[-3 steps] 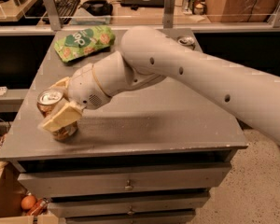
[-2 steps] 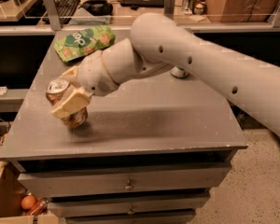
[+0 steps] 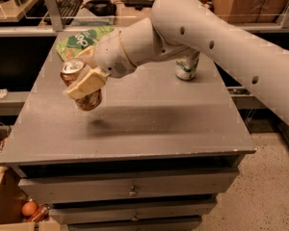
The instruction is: Move orange can near 7up can
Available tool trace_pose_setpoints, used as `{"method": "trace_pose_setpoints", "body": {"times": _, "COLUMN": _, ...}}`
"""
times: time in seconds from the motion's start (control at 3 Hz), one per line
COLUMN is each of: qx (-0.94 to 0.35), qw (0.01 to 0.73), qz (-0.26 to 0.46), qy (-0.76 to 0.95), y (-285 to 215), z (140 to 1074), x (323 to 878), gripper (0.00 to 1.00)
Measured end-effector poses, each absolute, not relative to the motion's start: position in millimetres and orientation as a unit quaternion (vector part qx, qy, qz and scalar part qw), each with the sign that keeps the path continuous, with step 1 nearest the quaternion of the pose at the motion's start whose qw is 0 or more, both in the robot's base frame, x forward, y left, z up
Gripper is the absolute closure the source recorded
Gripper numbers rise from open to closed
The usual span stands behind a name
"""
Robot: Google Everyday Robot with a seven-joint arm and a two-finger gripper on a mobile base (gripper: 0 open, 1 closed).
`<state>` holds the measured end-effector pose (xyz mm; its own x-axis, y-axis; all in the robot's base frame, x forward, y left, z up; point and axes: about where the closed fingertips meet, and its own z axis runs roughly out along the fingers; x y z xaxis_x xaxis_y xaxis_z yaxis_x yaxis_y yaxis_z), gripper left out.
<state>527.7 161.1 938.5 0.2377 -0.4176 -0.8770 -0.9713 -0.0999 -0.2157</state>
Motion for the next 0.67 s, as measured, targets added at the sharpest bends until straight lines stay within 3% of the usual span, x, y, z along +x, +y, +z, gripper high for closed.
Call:
{"method": "trace_pose_setpoints", "body": {"times": 0.33, "qx": -0.662, "qw": 0.428, "qz": 0.315, "qy": 0.529, "y": 149.6, "z": 946.1, "x": 527.2, "gripper": 1.0}}
{"method": "trace_pose_setpoints", "body": {"times": 0.67, "qx": -0.65, "qw": 0.444, "qz": 0.285, "qy": 0.547, "y": 105.2, "z": 956.5, "x": 540.2, "gripper": 1.0}}
